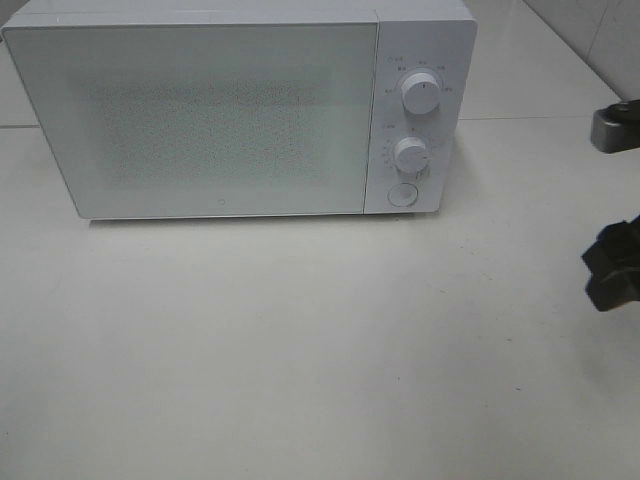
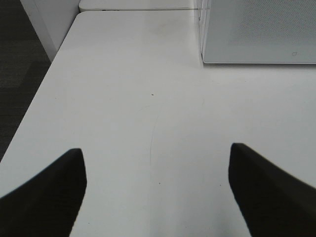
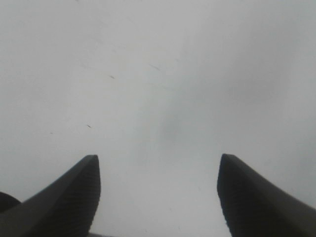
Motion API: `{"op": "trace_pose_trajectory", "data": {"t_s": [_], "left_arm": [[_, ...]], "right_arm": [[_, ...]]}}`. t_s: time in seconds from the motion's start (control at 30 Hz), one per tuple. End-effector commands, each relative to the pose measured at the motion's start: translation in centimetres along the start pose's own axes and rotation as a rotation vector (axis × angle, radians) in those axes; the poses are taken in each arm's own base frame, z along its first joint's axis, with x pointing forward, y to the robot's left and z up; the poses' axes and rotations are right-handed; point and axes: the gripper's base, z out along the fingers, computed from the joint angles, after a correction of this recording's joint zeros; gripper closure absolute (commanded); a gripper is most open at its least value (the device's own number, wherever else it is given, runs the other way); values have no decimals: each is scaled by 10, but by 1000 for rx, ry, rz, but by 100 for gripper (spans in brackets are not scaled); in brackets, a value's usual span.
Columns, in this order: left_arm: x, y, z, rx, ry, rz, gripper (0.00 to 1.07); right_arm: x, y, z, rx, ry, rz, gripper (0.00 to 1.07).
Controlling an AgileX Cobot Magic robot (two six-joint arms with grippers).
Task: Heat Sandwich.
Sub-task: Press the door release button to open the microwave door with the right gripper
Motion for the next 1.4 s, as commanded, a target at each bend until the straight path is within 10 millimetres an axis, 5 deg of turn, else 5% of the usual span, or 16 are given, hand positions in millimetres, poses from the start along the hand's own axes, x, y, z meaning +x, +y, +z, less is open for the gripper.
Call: {"op": "trace_pose_trajectory", "data": {"t_s": [0.03,0.4,0.9,1.1,1.4], "left_arm": [[-1,0,-2,0,-15,1,33],[-1,0,-2,0,-15,1,33],[-1,0,-2,0,-15,1,33],[-1,0,-2,0,-15,1,33],[-1,0,-2,0,-15,1,33]], "right_arm": [[13,-11,-15,31,39,93,40],[74,-6,-80,23,-207,172,40],[178,15,-92,52,-638,176,40],[199,19,-96,66,-781,175,40],[202,20,-97,67,-800,175,40]]}}
